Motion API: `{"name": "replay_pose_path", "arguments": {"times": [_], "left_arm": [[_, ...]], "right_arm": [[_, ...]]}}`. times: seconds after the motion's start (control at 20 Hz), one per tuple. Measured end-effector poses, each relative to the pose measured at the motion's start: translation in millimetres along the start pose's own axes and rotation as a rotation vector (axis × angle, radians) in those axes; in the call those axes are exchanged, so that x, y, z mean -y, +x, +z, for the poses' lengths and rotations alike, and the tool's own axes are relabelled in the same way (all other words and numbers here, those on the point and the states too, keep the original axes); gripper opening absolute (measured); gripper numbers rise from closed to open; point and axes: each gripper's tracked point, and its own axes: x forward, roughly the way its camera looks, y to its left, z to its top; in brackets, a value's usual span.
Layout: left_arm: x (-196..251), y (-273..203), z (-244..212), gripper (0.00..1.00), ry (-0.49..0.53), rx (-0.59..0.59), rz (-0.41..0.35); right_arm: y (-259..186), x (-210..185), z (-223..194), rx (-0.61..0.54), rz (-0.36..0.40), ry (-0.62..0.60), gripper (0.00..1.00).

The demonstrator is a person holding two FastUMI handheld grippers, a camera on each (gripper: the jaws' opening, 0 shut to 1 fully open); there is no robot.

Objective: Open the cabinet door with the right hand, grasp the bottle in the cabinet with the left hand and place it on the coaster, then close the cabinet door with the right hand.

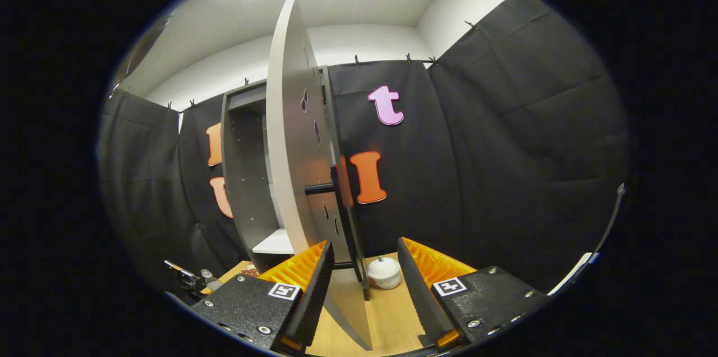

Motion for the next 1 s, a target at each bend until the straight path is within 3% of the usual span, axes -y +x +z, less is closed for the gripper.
{"name": "replay_pose_path", "arguments": {"times": [0.5, 1.0], "left_arm": [[-9, 18, -91, 0.82, -0.026, -0.063, 0.064], [-9, 27, -122, 0.84, -0.116, -0.086, 0.078]], "right_arm": [[11, 10, -9, -0.059, -0.052, -0.009, 0.71], [10, 9, -1, -0.063, -0.063, 0.03, 0.71]]}}
